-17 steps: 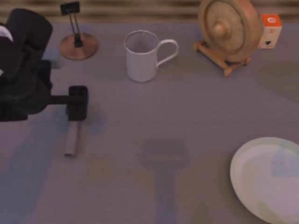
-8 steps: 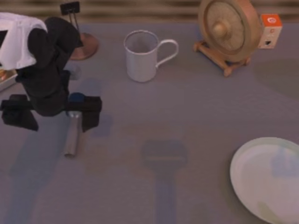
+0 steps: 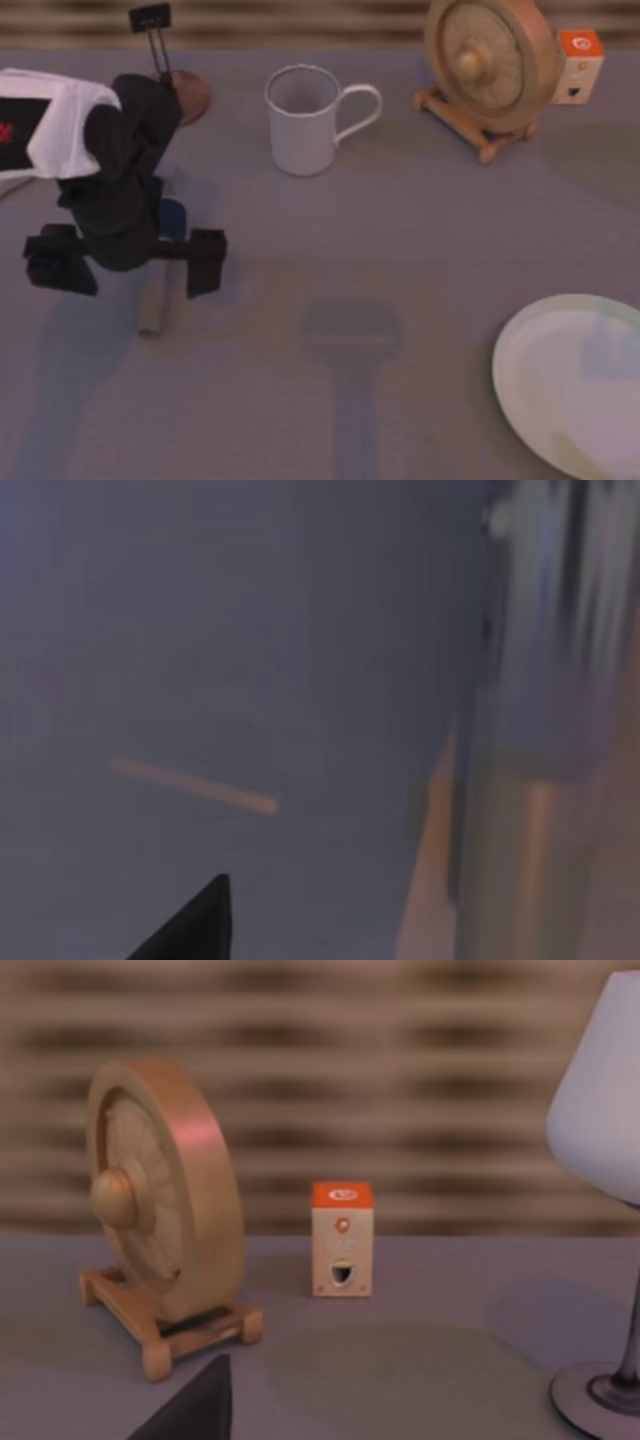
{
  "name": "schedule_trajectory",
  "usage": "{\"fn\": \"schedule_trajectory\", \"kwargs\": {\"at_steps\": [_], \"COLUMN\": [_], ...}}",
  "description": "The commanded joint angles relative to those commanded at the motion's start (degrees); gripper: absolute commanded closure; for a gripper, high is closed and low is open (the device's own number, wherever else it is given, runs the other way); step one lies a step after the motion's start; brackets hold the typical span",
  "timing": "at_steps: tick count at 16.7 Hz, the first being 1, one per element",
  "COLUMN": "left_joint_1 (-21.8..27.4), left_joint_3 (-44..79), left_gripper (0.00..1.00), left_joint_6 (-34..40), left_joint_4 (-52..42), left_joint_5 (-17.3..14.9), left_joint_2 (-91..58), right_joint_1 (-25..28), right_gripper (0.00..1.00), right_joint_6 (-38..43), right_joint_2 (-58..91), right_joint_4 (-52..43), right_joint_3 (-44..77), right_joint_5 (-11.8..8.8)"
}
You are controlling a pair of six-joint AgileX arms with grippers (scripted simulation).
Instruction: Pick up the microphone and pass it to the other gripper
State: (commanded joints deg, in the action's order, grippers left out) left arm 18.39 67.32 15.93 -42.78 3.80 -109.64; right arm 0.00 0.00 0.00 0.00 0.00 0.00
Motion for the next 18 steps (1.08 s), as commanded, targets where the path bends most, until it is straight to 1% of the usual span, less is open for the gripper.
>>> {"fn": "schedule_trajectory", "kwargs": {"at_steps": [3,5,10,18], "left_joint_1": [-0.39,-0.56,-0.6,-0.6], "left_joint_3": [-3.06,-4.32,-4.59,-4.59], "left_gripper": [0.0,0.0,0.0,0.6], "left_joint_6": [-0.44,-0.64,-0.68,-0.68], "left_joint_4": [7.96,10.9,11.5,11.5], "left_joint_5": [-0.07,-0.1,-0.1,-0.1], "left_joint_2": [-4.56,-6.57,-7.01,-7.01], "right_joint_1": [0.0,0.0,0.0,0.0], "right_gripper": [0.0,0.0,0.0,0.0], "right_joint_6": [0.0,0.0,0.0,0.0], "right_joint_2": [0.0,0.0,0.0,0.0], "right_joint_4": [0.0,0.0,0.0,0.0], "right_joint_3": [0.0,0.0,0.0,0.0], "right_joint_5": [0.0,0.0,0.0,0.0]}}
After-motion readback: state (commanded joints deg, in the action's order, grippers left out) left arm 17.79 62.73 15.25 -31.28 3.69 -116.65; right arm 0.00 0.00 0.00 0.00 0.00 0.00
